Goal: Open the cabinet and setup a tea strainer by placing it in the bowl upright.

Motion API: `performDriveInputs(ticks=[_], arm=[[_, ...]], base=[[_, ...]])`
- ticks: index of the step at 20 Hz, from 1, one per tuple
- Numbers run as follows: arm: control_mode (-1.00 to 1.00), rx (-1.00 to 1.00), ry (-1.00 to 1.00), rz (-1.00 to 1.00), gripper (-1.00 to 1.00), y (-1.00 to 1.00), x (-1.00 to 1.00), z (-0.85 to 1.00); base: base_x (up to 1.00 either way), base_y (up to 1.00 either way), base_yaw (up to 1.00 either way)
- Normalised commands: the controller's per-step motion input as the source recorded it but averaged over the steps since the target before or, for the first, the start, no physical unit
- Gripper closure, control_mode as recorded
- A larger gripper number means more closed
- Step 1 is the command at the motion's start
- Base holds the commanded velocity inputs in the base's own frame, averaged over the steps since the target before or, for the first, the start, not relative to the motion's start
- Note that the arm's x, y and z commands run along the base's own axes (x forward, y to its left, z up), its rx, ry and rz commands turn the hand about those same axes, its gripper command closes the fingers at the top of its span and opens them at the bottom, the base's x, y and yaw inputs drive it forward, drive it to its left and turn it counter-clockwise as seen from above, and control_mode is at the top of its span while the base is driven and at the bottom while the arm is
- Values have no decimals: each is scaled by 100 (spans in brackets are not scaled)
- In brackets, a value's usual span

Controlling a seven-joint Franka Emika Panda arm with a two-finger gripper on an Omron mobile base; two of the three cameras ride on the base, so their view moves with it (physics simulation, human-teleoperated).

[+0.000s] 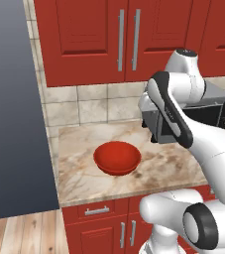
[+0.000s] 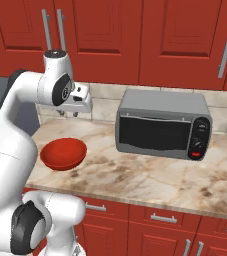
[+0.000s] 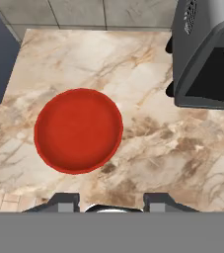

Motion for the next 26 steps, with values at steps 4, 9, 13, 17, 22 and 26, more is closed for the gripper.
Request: performDriveInputs(ticks=[4, 9, 13, 17, 22, 26], arm=[[-100, 0, -8, 0, -100, 0, -3, 6], [-100, 0, -30, 0, -100, 10, -2, 49], [-100, 0, -36, 0, -100, 21, -2, 69], [-100, 0, -35, -11, -100, 16, -11, 81], [-100, 1, -24, -19, -100, 20, -4, 83], [-100, 3, -17, -16, -100, 31, 0, 77]], base=[[0, 0, 0], [0, 0, 0], [0, 0, 0], [0, 0, 0], [0, 0, 0], [0, 0, 0]])
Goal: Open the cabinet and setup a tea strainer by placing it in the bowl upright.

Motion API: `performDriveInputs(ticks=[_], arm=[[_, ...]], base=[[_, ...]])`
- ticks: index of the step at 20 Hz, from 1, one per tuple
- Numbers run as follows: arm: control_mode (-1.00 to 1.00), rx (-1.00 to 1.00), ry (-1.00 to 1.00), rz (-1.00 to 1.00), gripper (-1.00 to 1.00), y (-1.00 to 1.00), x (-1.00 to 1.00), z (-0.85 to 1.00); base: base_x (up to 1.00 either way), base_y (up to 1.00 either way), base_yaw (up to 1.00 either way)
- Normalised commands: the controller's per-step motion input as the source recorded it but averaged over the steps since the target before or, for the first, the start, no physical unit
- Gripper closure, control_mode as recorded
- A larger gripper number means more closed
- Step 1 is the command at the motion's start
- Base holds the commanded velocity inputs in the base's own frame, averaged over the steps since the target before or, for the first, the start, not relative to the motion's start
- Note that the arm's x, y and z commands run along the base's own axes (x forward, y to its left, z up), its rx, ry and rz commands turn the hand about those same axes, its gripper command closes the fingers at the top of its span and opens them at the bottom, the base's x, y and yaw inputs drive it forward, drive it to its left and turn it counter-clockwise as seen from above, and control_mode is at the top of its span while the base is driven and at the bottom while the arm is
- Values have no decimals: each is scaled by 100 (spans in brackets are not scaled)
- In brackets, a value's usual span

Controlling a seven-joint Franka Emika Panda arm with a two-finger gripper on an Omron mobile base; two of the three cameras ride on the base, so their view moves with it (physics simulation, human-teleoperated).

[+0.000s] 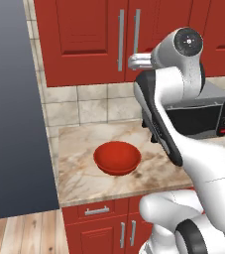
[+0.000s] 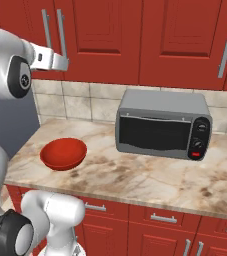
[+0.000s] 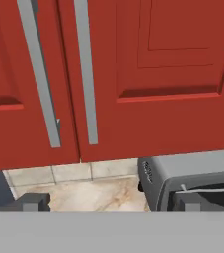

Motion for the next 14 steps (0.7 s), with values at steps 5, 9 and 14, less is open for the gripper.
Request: performDriveInputs(ticks=[5, 9, 14], arm=[[-100, 4, 3, -1, -100, 11, 0, 47], [-100, 3, 16, 0, -100, 0, 29, 3], [-100, 2, 5, 0, -100, 0, 36, 0]], base=[[0, 0, 0], [0, 0, 0], [0, 0, 0]])
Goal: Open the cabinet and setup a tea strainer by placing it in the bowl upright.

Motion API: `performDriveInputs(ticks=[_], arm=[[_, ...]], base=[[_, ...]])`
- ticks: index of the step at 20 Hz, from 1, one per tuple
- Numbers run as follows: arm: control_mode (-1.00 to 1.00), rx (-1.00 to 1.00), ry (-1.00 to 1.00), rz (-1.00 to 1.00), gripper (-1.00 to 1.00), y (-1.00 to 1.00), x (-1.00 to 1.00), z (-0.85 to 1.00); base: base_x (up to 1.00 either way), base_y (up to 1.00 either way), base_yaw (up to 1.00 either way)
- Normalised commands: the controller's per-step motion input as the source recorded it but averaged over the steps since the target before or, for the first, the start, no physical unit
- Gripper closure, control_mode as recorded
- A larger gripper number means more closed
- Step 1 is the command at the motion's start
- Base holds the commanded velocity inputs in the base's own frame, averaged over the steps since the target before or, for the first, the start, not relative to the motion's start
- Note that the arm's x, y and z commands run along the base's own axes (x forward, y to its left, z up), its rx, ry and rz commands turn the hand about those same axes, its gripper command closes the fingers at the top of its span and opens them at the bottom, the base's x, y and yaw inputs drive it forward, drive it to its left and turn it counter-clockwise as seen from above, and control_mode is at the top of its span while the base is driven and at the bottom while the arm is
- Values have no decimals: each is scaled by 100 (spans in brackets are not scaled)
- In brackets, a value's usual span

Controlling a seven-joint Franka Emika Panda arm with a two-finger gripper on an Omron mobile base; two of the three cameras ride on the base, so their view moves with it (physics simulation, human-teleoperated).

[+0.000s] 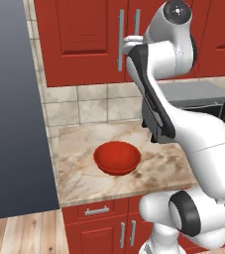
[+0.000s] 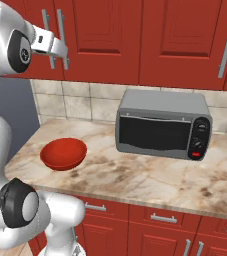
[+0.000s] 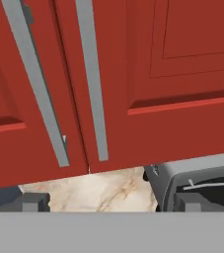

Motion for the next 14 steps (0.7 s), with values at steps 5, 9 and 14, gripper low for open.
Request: performDriveInputs(ticks=[5, 9, 14], arm=[[-100, 0, 0, 0, -100, 0, 49, -10], [-100, 0, 0, 1, -100, 0, 50, -9], [-100, 0, 0, 2, -100, 0, 40, -3]], base=[[0, 0, 0], [0, 0, 0], [0, 0, 0]])
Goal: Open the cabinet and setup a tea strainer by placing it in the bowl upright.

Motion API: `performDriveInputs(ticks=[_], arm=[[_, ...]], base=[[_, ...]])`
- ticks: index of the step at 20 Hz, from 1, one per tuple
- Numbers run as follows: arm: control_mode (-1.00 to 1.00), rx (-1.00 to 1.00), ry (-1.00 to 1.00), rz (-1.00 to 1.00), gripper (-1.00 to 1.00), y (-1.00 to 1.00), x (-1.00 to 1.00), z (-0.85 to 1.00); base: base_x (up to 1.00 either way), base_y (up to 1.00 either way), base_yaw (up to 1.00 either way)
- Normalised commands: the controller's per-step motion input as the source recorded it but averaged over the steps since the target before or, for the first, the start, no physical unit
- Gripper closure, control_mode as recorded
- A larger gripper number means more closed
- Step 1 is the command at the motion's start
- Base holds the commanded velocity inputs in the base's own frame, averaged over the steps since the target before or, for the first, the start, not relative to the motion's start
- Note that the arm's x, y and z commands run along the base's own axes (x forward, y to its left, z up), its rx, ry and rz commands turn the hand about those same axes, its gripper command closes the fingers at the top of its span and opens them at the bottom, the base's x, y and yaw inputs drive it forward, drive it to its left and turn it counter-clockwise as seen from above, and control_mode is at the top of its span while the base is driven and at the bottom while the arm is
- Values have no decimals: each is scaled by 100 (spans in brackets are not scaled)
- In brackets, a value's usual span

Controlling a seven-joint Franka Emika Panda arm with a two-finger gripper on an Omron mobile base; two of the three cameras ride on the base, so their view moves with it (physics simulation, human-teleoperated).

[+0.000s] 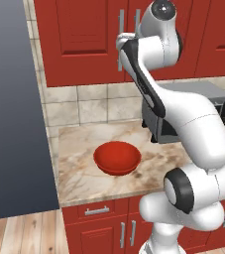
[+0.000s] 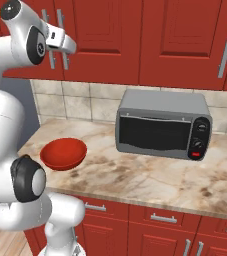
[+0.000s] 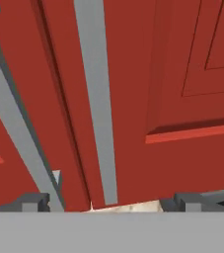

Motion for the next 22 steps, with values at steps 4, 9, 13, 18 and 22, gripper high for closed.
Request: performDriveInputs(ticks=[4, 9, 13, 18, 22], arm=[[-100, 0, 0, 3, -100, 0, 35, -2], [-100, 0, 0, 2, -100, 0, 41, -2], [-100, 0, 0, 0, -100, 0, 34, -4], [-100, 0, 0, 0, -100, 0, 30, -9], [-100, 0, -1, 0, -100, 0, 28, -7]], base=[[0, 0, 0], [0, 0, 0], [0, 0, 0], [0, 0, 0], [0, 0, 0]])
